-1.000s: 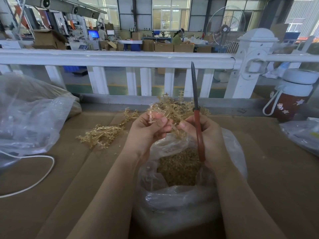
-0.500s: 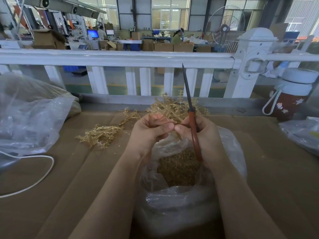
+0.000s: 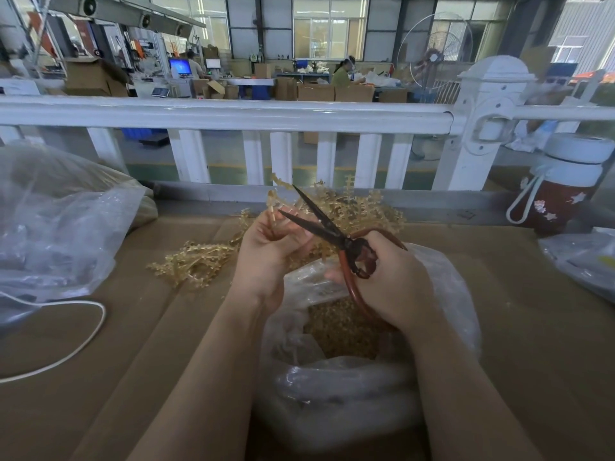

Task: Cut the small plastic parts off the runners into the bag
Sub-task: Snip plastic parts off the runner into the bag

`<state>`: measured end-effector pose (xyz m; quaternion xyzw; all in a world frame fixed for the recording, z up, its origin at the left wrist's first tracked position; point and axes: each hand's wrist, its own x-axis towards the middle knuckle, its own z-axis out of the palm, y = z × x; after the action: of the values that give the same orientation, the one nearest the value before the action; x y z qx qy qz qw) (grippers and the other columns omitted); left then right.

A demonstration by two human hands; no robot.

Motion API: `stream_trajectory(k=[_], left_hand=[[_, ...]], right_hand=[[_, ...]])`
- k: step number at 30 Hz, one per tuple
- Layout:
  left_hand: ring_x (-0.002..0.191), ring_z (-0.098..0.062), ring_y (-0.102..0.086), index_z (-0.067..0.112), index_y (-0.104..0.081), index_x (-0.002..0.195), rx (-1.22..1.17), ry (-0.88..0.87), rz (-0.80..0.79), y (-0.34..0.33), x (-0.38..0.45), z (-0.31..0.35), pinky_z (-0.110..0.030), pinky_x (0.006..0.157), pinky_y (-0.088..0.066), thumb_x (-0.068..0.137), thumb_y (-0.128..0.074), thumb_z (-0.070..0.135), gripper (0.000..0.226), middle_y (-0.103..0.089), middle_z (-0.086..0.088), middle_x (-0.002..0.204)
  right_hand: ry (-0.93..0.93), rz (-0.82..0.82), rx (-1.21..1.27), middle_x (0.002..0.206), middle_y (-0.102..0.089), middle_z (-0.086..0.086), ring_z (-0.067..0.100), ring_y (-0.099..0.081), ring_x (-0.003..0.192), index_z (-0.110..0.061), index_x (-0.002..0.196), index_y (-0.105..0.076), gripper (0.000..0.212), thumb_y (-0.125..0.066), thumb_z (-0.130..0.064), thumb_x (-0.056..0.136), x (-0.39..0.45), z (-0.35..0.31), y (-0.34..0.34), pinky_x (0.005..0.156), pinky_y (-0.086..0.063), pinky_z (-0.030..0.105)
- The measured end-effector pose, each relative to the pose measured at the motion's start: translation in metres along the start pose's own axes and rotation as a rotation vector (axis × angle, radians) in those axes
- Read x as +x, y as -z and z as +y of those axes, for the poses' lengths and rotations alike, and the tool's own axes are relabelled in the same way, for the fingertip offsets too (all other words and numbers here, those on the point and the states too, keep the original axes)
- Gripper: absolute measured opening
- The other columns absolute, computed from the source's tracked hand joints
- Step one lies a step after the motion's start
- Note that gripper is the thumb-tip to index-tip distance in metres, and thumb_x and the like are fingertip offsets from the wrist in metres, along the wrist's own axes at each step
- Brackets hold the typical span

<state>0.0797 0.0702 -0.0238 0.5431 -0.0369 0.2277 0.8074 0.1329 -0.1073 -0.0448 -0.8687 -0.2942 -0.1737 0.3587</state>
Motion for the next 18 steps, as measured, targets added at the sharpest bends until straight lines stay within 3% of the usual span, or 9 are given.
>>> stream_trajectory(k=[6,11,18], left_hand=[[0.082,-0.018,-0.067,0.009,-0.059,0.085,-0.005,-0.006,0.010,0.0017,0.0008,-0.0006,-0.030,0.079,-0.056,0.082,-0.066,-0.007,0.018,-0.071,-0.004,0.082],[0.085,-0.020,-0.069,0.011,-0.060,0.082,-0.029,-0.010,0.027,0.0000,-0.0005,0.0024,-0.030,0.080,-0.057,0.079,-0.066,-0.007,0.019,-0.072,-0.004,0.082],[0.092,-0.022,-0.069,0.010,-0.061,0.086,-0.055,-0.003,0.066,-0.0012,-0.0028,0.0048,-0.033,0.087,-0.056,0.072,-0.069,-0.004,0.021,-0.072,-0.008,0.089]], right_hand=[[0.030,0.055,-0.047,0.085,-0.063,-0.020,-0.011,-0.053,0.078,-0.033,0.095,-0.060,0.063,-0.054,-0.089,0.066,-0.0006,-0.0025,-0.0003,0.059,-0.036,0.006],[0.057,0.134,-0.094,0.076,-0.062,-0.019,-0.002,-0.057,0.069,-0.031,0.086,-0.061,0.066,-0.044,-0.092,0.070,-0.0015,-0.0017,-0.0022,0.060,-0.042,0.009],[0.058,0.149,-0.110,0.072,-0.058,-0.023,-0.010,-0.051,0.065,-0.034,0.083,-0.060,0.064,-0.039,-0.093,0.071,-0.0021,-0.0016,-0.0033,0.057,-0.032,0.002]])
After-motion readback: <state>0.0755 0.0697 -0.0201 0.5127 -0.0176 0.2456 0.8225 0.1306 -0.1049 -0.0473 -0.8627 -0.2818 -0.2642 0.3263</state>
